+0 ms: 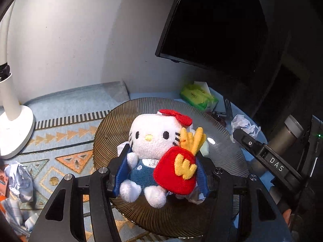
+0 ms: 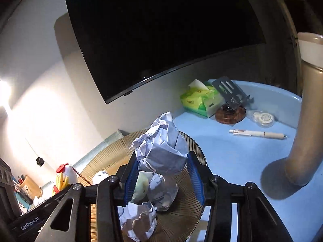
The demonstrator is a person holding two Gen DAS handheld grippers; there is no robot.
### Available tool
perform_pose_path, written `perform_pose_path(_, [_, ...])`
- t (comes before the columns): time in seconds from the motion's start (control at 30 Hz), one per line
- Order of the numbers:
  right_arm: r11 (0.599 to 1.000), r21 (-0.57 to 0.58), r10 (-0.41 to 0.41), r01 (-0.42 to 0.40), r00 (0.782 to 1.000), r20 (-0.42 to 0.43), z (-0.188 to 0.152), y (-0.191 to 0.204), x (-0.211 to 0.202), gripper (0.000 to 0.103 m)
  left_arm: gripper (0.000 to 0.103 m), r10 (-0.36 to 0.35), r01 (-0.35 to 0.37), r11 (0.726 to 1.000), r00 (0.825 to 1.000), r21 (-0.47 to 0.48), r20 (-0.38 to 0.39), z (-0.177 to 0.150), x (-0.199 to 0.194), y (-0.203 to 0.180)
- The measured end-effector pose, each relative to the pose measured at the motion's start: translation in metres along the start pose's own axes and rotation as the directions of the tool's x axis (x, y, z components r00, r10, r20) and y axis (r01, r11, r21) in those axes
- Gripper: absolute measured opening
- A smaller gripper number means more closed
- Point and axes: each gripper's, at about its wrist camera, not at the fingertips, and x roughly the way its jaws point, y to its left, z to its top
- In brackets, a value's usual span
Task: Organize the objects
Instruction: 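Carry the Hello Kitty plush and paper ball over the amber bowl and open both tools, then move both open tools back over the pile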
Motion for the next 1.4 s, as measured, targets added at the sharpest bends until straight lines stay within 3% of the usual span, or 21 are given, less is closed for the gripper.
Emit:
perform_pose_path(0.07, [1.0,0.007,0.002,-0.002,1.0,0.007,-0.001,-0.002,-0.001,0.068,0.085,0.038,-0.038,0.999,0.999,0.014,0.01,-0.002,-0.001,-0.002])
perform_pose_path(0.13, [1.0,0.006,0.002,-0.002,1.0,0.03,-0.002,-0.002,-0.005,0.071,0.096,0.035,-0.035,0.999,0.999,0.02,0.018,-0.003,-0.003,-0.003])
perform_pose_path(0.37, [1.0,-0.026,-0.016,0.017,1.0,0.022,-0.005,0.001,0.004,0.072,0.096,-0.001,0.002,0.999,1.0,-0.039,0.008,-0.001,-0.008,0.012])
perform_pose_path(0.53, [0.99,-0.101,-0.09,0.1,0.991,0.098,-0.008,0.015,-0.002,0.072,0.096,0.003,-0.001,0.999,0.999,-0.044,0.046,0.003,-0.03,0.012])
perform_pose_path(0.67, [0.967,-0.156,-0.173,0.201,0.969,0.177,-0.013,0.023,-0.013,0.072,0.096,0.007,-0.008,1.0,0.997,0.003,0.076,0.004,-0.081,0.015])
perform_pose_path(0.8, [0.961,-0.159,-0.189,0.224,0.959,0.21,-0.015,0.032,-0.03,0.072,0.099,0.097,-0.097,0.995,0.989,-0.009,0.108,-0.002,-0.149,0.047])
perform_pose_path(0.9, [0.976,-0.153,-0.12,0.154,0.97,0.211,-0.021,0.049,-0.057,0.074,0.099,0.182,-0.174,0.982,0.974,-0.071,0.137,-0.014,-0.203,0.085])
perform_pose_path(0.93, [0.981,-0.154,-0.082,0.115,0.975,0.207,-0.023,0.057,-0.066,0.076,0.1,0.235,-0.222,0.97,0.96,-0.096,0.151,-0.019,-0.22,0.098])
perform_pose_path(1.0, [0.987,-0.159,0.002,0.03,0.98,0.199,-0.027,0.077,-0.085,0.095,0.1,0.338,-0.317,0.938,0.926,-0.14,0.168,-0.03,-0.246,0.122])
perform_pose_path(1.07, [0.981,-0.171,0.12,-0.091,0.978,0.17,-0.033,0.1,-0.1,0.096,0.1,0.405,-0.376,0.908,0.901,-0.185,0.157,-0.042,-0.266,0.145])
perform_pose_path(1.17, [0.942,-0.239,0.259,-0.235,0.963,0.073,-0.047,0.143,-0.108,0.096,0.1,0.481,-0.442,0.86,0.869,-0.253,0.116,-0.063,-0.284,0.179])
perform_pose_path(1.23, [0.903,-0.28,0.329,-0.326,0.943,-0.038,-0.063,0.171,-0.101,0.096,0.1,0.514,-0.475,0.834,0.853,-0.279,0.085,-0.078,-0.288,0.198])
perform_pose_path(1.4, [0.846,-0.337,0.333,-0.414,0.903,-0.271,-0.125,0.222,-0.073,0.096,0.1,0.541,-0.524,0.809,0.841,-0.267,-0.011,-0.112,-0.271,0.229])
